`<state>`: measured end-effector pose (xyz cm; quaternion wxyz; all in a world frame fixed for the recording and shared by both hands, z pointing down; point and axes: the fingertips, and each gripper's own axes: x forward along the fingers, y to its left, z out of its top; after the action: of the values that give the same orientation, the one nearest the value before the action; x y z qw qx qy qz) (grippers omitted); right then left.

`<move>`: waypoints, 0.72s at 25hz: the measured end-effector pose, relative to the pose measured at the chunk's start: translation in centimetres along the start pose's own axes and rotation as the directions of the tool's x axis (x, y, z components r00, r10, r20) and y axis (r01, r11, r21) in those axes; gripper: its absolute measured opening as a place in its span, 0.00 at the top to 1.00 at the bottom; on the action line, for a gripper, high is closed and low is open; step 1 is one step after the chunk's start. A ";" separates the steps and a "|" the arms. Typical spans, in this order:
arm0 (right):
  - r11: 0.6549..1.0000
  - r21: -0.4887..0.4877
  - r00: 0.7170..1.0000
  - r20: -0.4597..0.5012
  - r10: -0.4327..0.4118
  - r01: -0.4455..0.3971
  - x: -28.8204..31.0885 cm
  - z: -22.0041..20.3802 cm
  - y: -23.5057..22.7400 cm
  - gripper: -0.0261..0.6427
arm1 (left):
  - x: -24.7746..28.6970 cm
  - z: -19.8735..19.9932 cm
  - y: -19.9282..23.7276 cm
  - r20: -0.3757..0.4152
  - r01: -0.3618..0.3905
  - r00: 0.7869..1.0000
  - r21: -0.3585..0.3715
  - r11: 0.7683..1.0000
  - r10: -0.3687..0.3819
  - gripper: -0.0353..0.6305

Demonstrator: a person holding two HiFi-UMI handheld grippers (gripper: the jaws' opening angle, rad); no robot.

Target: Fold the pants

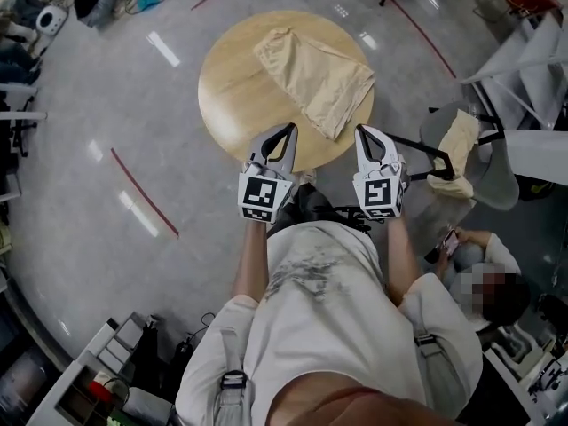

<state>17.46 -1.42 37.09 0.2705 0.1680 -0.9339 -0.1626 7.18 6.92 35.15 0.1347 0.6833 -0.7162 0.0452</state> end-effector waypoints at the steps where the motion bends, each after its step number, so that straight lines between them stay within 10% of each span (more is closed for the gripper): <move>1: 1.000 -0.005 1.000 -0.003 -0.004 0.004 -0.5 0.0 0.4 0.95 | -0.5 -0.2 -0.3 0.003 0.006 1.000 -0.003 1.000 -0.006 0.94; 18: 0.995 -0.072 0.997 0.013 0.071 -0.070 -2.6 -2.4 -1.1 0.95 | -0.4 -2.4 -4.7 -0.005 -0.022 1.000 -0.056 0.998 0.021 0.94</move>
<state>21.08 -1.88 37.39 0.2745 0.1239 -0.9349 -0.1876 12.14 7.62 36.75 0.1550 0.6713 -0.7243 0.0279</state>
